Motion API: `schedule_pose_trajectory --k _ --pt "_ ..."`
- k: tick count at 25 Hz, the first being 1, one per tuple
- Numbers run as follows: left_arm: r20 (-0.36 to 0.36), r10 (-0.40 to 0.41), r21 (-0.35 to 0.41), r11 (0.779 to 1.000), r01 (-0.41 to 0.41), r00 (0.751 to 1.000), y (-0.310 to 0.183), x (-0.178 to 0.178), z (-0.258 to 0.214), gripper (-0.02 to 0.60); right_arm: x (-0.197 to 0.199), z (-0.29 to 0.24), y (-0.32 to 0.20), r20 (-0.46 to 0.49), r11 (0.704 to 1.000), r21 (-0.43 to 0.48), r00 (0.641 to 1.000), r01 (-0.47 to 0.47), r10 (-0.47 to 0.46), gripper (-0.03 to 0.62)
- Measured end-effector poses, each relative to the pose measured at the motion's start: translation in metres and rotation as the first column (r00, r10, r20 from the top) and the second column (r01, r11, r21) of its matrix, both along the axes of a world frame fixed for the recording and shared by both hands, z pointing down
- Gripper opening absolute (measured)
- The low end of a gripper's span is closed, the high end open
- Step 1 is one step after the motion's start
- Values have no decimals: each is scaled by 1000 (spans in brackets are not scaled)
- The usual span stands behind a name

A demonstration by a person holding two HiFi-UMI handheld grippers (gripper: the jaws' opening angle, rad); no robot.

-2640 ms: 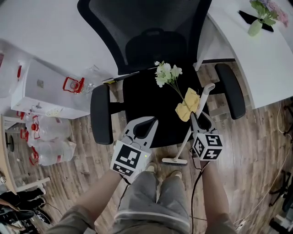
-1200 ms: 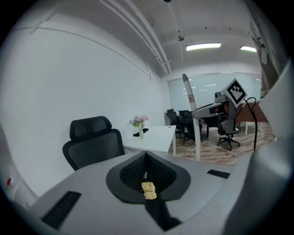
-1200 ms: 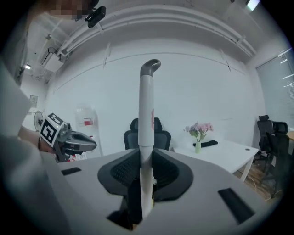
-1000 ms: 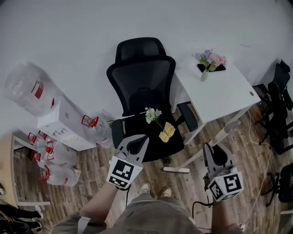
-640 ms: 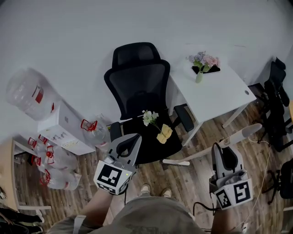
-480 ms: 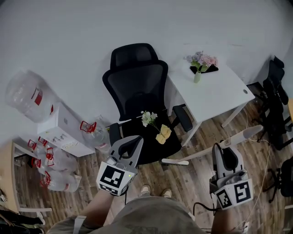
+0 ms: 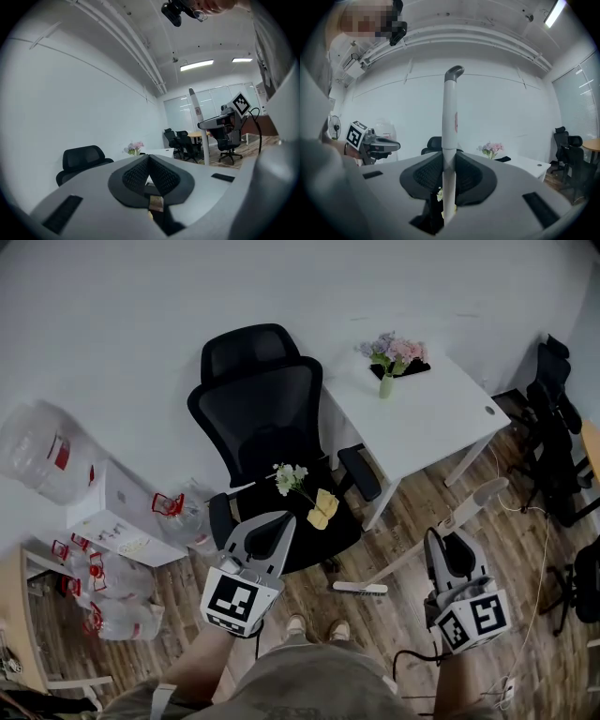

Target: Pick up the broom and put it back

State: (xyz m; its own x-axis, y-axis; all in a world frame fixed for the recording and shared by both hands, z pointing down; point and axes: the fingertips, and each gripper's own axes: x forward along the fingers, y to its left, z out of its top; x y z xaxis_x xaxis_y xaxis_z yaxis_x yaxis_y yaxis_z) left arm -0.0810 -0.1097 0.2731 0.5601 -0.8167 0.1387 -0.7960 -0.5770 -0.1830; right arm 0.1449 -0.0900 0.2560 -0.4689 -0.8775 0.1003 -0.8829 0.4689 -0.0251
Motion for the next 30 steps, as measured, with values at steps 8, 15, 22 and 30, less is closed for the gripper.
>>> schedule_pose_trajectory --k 8,15,22,30 --pt "3 78 -121 990 -78 997 -21 45 57 15 23 96 -20 -95 986 -152 994 -65 51 100" --pt "67 144 -208 970 -128 987 -38 78 128 15 40 168 -37 -143 971 -213 986 -112 82 100" --pt "78 147 -287 950 -118 986 -66 91 179 15 45 225 -69 -179 954 -274 981 -120 73 98" --pt "92 135 -312 945 -100 987 -105 96 226 15 45 299 -111 -191 931 -339 979 -138 76 98"
